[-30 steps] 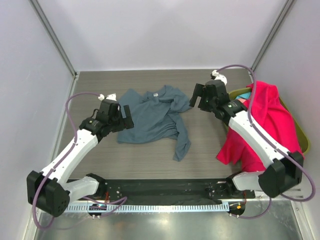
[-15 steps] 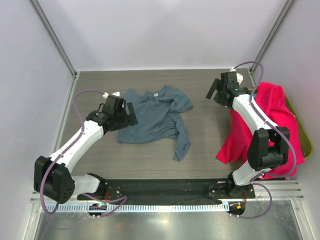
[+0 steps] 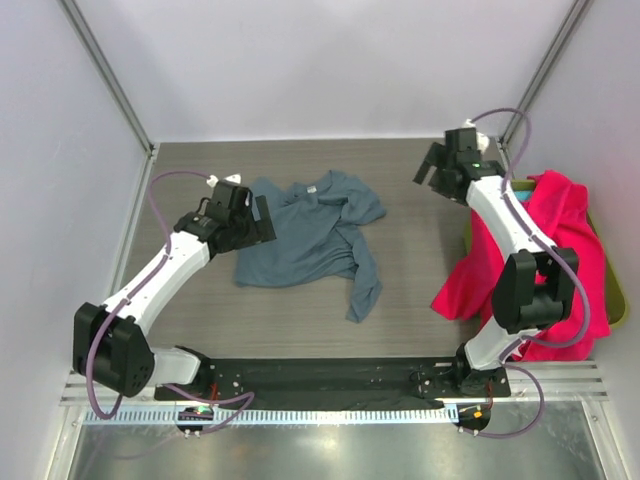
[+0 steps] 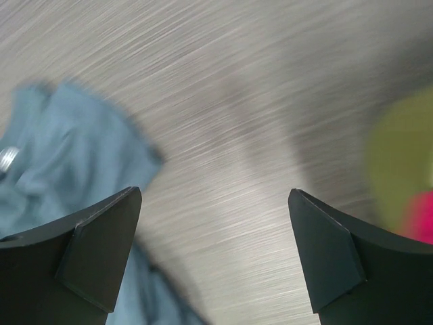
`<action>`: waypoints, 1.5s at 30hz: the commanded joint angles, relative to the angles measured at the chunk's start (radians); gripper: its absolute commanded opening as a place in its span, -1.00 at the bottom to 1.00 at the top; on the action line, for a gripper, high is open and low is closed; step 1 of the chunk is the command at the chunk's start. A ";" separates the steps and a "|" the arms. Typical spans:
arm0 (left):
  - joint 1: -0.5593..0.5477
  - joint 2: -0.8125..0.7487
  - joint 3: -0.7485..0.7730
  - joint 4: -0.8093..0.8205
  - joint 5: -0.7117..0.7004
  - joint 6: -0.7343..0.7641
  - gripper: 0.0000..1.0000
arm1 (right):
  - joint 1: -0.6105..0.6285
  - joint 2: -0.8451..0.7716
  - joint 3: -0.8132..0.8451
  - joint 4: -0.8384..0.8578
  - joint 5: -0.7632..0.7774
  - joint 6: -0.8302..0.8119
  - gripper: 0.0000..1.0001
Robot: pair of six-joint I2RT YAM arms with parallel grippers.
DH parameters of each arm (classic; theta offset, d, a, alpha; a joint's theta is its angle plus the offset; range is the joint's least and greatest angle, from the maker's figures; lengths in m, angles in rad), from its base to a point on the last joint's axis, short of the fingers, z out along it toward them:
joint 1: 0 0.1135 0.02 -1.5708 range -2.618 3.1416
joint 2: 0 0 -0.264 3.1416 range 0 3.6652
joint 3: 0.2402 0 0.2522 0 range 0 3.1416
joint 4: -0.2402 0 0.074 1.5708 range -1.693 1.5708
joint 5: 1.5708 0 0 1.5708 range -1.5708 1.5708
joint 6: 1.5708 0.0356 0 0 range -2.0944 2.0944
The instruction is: Fold and stack the t-shirts
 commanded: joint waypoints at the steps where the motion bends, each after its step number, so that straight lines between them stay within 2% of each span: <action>1: 0.050 0.027 0.038 0.033 -0.025 -0.006 0.83 | 0.137 0.020 0.042 0.011 -0.035 -0.009 0.92; 2: 0.067 0.037 0.044 0.041 -0.013 -0.018 0.82 | 0.151 0.057 0.042 0.028 -0.115 -0.001 0.91; 4: 0.114 0.060 0.058 0.057 0.022 -0.055 0.81 | 0.189 0.101 0.065 0.062 -0.155 -0.001 0.89; 7: 0.165 0.125 0.100 0.059 0.002 -0.072 0.79 | 0.242 0.215 0.185 0.081 -0.245 -0.044 0.89; 9: 0.194 0.172 0.130 0.053 -0.025 -0.084 0.78 | 0.278 0.322 0.333 0.046 -0.302 -0.075 0.89; 14: 0.312 0.296 0.168 0.102 -0.022 -0.165 0.71 | 0.404 0.505 0.664 -0.050 -0.287 -0.108 0.90; 20: 0.320 0.482 0.229 0.090 -0.056 -0.188 0.70 | 0.443 0.687 0.912 -0.082 -0.301 -0.107 0.95; 24: 0.322 0.574 0.251 0.122 -0.061 -0.205 0.68 | 0.453 0.760 0.996 -0.084 -0.333 -0.119 0.95; 27: 0.322 0.630 0.283 0.127 -0.064 -0.213 0.58 | 0.466 0.803 1.022 -0.077 -0.356 -0.131 0.95; 30: 0.320 0.657 0.297 0.140 -0.065 -0.219 0.37 | 0.478 0.832 1.026 -0.061 -0.374 -0.135 0.95; 31: 0.320 0.660 0.298 0.145 -0.061 -0.222 0.16 | 0.480 0.839 1.027 -0.054 -0.378 -0.136 0.94; 34: 0.322 0.677 0.315 0.159 -0.044 -0.227 -0.15 | 0.492 0.872 1.041 -0.028 -0.391 -0.135 0.88; 38: 0.322 0.683 0.318 0.163 -0.035 -0.227 -0.43 | 0.515 0.901 1.078 -0.013 -0.411 -0.142 0.74; 41: 0.322 0.680 0.318 0.166 -0.030 -0.222 -0.53 | 0.526 0.905 1.065 -0.005 -0.416 -0.144 0.55; 42: 0.322 0.679 0.318 0.168 -0.027 -0.220 -0.60 | 0.532 0.907 1.061 0.001 -0.418 -0.144 0.40; 43: 0.322 0.677 0.318 0.171 -0.022 -0.220 -0.78 | 0.533 0.912 1.055 0.002 -0.419 -0.142 0.30; 44: 0.320 0.679 0.318 0.173 -0.019 -0.217 -0.88 | 0.536 0.915 1.052 0.004 -0.422 -0.139 0.17; 45: 0.320 0.676 0.318 0.173 -0.015 -0.217 -0.99 | 0.536 0.916 1.052 0.005 -0.425 -0.139 -0.13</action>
